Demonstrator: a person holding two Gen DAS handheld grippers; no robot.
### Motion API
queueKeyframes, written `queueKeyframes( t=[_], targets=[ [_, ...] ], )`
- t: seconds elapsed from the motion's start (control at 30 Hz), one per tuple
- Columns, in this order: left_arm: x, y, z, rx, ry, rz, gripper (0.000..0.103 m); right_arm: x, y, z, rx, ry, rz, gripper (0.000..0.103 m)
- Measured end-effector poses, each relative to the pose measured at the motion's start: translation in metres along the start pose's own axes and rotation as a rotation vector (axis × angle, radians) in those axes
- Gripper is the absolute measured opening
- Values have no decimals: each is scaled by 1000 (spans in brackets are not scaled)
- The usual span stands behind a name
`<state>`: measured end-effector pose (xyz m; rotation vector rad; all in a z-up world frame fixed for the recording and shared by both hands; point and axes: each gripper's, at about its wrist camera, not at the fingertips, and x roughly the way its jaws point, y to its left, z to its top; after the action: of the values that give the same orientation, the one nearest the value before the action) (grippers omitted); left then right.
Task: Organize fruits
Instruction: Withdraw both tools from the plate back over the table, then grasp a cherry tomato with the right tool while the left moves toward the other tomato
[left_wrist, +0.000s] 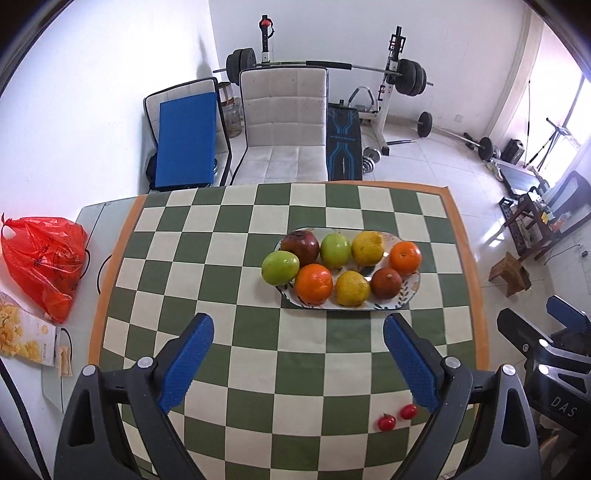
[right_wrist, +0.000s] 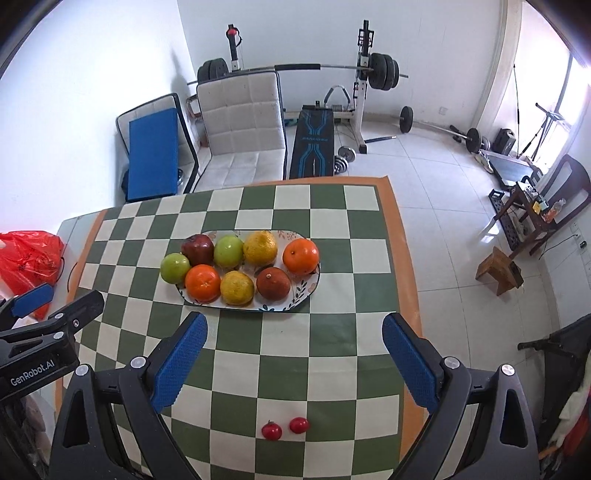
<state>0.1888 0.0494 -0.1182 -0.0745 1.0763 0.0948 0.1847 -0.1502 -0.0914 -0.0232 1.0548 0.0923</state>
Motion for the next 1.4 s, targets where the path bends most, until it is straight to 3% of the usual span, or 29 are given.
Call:
queueKeyframes(
  t=[0.43, 0.7, 0.77, 0.87, 1.03, 1.1, 1.2, 1.27, 1.4],
  targets=[
    [-65, -10, -12, 7, -104, -1, 94, -76, -1, -9, -10, -106, 12, 98],
    [-49, -16, -13, -3, -64, -8, 95, -61, -16, -16, 42, -61, 65, 98],
    [-37, -19, -15, 5, -48, 9, 103, -42, -26, -21, 66, -13, 92, 98],
    [-7, -25, -22, 16, 8, 50, 103, 3, -41, -38, 103, 104, 135, 98],
    [63, -39, -48, 33, 184, 82, 103, 98, -64, -88, 168, 337, 186, 96],
    [92, -45, -63, 42, 266, 87, 103, 137, -70, -114, 211, 447, 234, 79],
    [131, -51, -87, 29, 400, 88, 103, 178, -75, -145, 272, 556, 294, 64],
    [151, -52, -104, 7, 477, 81, 103, 198, -74, -161, 296, 601, 317, 61],
    [173, -56, -127, -7, 556, 85, 103, 218, -68, -177, 271, 631, 321, 50]
  ],
)
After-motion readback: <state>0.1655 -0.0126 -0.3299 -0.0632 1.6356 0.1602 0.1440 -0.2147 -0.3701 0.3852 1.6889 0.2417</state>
